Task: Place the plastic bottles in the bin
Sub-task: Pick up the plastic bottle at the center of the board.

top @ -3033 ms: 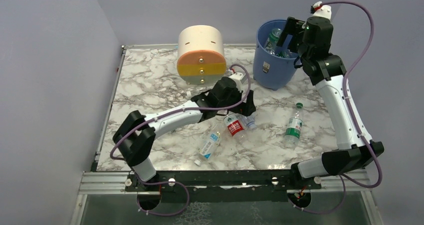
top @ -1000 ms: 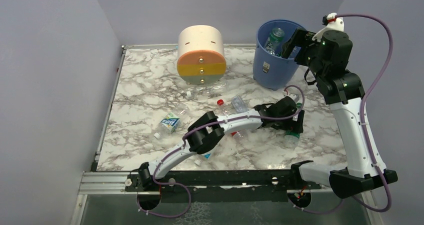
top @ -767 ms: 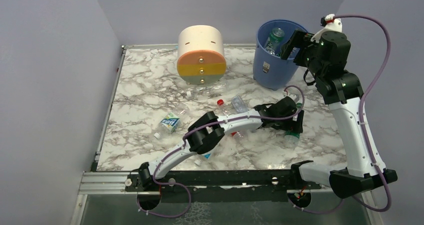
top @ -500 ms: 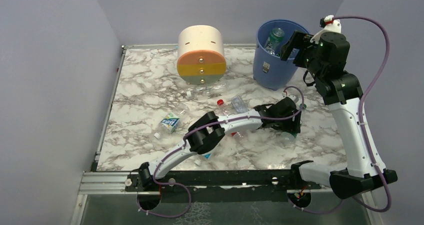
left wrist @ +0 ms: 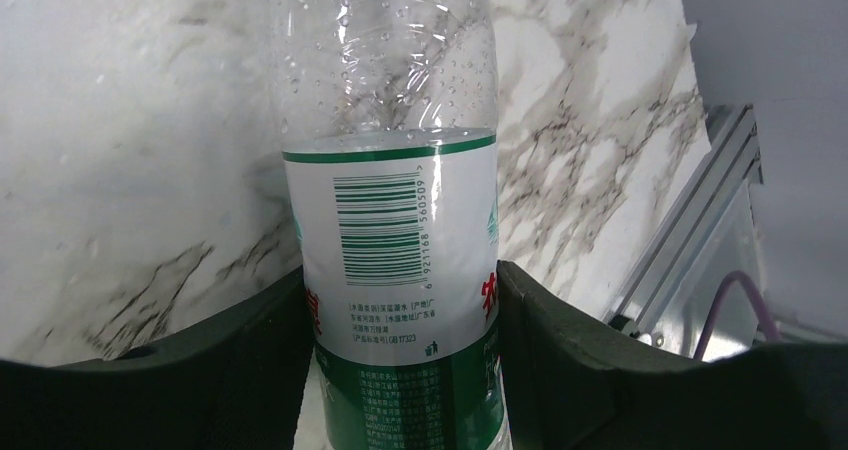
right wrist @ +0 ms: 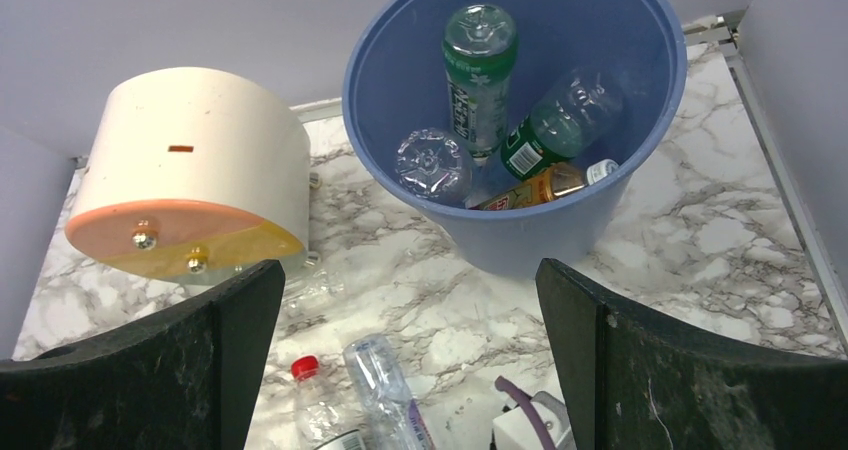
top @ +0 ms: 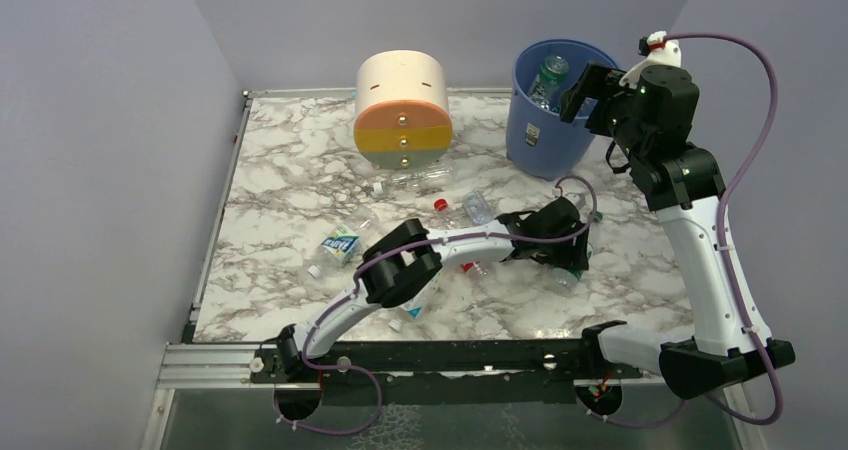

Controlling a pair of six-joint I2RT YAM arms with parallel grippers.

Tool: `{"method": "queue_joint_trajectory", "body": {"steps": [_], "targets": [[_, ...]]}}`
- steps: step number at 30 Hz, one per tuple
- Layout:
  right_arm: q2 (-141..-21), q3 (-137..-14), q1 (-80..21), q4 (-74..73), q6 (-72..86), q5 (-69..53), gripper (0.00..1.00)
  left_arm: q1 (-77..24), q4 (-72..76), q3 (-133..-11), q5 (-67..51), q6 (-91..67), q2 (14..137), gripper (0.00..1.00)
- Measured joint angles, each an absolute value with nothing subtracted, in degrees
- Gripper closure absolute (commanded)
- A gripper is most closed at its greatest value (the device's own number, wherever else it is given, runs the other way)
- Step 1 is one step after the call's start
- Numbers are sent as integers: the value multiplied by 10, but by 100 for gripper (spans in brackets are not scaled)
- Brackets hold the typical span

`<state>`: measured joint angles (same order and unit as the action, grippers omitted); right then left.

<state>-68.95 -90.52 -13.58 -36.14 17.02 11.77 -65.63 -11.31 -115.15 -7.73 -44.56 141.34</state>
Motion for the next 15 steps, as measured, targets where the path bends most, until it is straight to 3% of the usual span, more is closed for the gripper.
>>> {"method": "queue_joint_trajectory", "body": {"steps": [6,15], "targets": [[-689,-905,-136,-361,172,108,1,-641,-78,-1023,-91,-449,1332,37],[-690,-901,-136,-361,180,94,0,-626,-53,-928,-92,-432,1204,37]]}}
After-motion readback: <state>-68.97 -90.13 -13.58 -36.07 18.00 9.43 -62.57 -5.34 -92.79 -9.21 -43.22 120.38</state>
